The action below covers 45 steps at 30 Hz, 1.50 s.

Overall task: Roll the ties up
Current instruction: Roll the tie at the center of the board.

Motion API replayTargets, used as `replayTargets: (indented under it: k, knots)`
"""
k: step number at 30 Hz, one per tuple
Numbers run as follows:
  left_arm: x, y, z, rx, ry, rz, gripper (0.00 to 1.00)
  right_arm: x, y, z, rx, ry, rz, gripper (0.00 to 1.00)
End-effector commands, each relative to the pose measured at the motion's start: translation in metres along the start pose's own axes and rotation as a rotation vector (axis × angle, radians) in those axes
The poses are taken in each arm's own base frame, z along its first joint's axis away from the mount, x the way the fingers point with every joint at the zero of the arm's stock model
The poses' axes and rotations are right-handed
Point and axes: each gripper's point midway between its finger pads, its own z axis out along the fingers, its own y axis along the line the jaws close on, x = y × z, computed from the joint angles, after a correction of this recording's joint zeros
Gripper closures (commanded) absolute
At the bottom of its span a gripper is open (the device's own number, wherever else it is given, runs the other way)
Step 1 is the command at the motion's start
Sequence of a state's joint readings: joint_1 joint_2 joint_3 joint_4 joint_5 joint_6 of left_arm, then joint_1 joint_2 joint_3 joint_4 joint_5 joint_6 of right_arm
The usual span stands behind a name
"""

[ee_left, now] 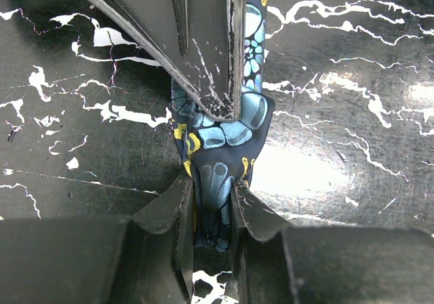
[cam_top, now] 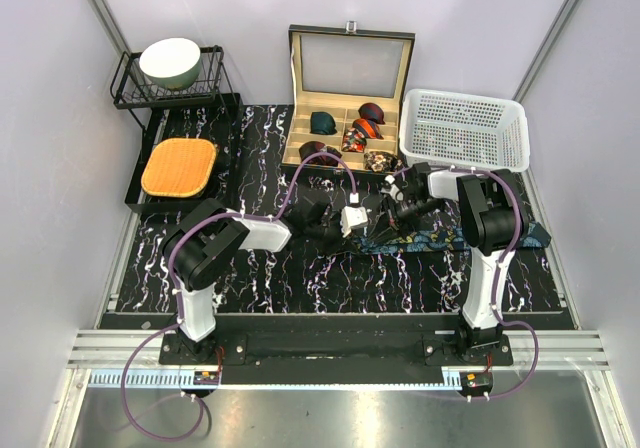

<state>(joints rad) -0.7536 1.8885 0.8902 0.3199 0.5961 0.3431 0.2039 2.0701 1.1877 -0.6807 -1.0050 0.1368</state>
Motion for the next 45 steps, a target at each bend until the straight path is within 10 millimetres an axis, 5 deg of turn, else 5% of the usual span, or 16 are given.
replayTargets:
  k: [1,4,8,15,20,25,31,40,45]
  knots:
    - [0.083,-0.026,-0.007,0.032,0.249,-0.127,0.87,-0.012,0.017,-0.013,0.045,-0.039,-0.162,1.00]
    - [0.088,-0.029,-0.007,0.041,0.258,-0.129,0.85,-0.018,0.015,-0.016,0.086,-0.076,-0.202,1.00]
    - [0.083,-0.033,-0.007,0.064,0.237,-0.124,0.79,-0.014,-0.017,-0.007,0.170,-0.055,-0.165,1.00]
    - [0.052,-0.029,-0.013,0.061,0.067,-0.162,0.38,-0.015,-0.047,0.004,0.295,-0.050,-0.148,1.00]
    - [0.036,-0.017,-0.020,0.041,-0.072,-0.182,0.27,-0.018,-0.054,0.009,0.348,-0.054,-0.173,1.00]
    - [0.028,-0.010,-0.012,0.042,-0.112,-0.162,0.33,-0.016,-0.060,0.013,0.372,-0.040,-0.162,1.00]
    - [0.001,-0.004,-0.015,0.039,-0.162,-0.128,0.55,-0.016,-0.061,0.017,0.373,-0.033,-0.147,1.00]
    - [-0.061,-0.012,-0.015,0.055,-0.233,-0.064,0.56,-0.018,-0.056,0.023,0.374,-0.034,-0.146,1.00]
    - [-0.059,-0.008,0.003,0.036,-0.200,-0.093,0.58,-0.017,-0.056,0.023,0.373,-0.041,-0.147,1.00]
